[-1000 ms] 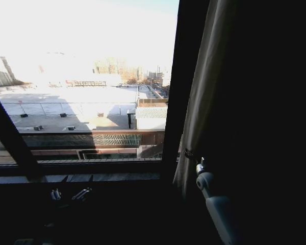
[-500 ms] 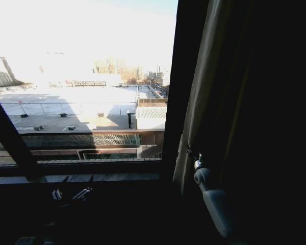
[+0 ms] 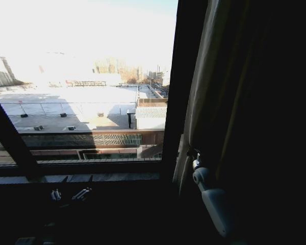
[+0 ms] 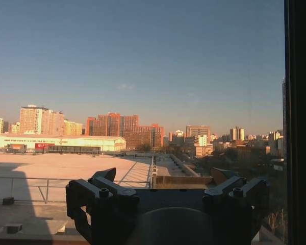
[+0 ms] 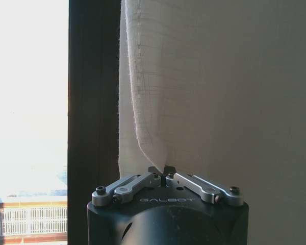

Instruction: Open the curtains by pulling them apart, changing their state from closed to fully open.

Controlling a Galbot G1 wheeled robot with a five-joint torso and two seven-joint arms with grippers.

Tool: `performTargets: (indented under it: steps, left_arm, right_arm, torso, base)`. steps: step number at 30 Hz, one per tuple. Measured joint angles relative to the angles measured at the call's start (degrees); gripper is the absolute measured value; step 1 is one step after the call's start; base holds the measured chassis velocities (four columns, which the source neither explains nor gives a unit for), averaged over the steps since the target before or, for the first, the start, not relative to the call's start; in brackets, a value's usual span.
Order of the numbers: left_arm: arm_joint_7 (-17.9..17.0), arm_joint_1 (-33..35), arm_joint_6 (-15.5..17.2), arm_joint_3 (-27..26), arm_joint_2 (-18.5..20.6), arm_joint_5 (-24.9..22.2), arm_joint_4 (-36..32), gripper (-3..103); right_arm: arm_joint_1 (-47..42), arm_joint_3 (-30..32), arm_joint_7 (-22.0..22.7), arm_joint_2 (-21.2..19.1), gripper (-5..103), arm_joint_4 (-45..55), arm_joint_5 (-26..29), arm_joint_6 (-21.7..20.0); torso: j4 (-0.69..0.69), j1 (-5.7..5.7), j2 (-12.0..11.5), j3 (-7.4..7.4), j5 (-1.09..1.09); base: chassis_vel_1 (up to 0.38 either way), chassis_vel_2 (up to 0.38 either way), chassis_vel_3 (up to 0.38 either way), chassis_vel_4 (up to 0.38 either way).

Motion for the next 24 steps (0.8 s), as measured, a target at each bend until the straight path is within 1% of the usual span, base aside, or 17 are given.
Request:
performTargets:
  steps: [13,17,24]
  left_arm:
    - [0.0,0.0,-0.2,0.1,-0.2,-0.1,0.2,100]
    - [0.0,-0.2,-0.3,0.2,-0.2,-0.1,0.3,100]
    - [0.0,-0.5,-0.3,0.5,-0.2,-0.1,0.5,100]
  right_arm:
    - [-1.5,0.1,-1.0,-0.5,0,2.0,0.7,-0.3]
    - [-2.0,0.2,-1.2,-0.5,0,2.5,0.7,-0.3]
    - [-2.3,0.4,-1.4,-0.7,0,3.0,0.6,-0.3]
  torso:
    - [0.01,0.00,0.0,0.00,-0.01]
    - [0.01,0.01,0.0,0.00,-0.01]
    - [0.00,0.00,0.0,0.00,0.01]
  base:
    - [-0.016,-0.011,0.014,0.018]
    - [-0.131,-0.127,0.124,0.134]
    - [-0.199,-0.219,0.237,0.249]
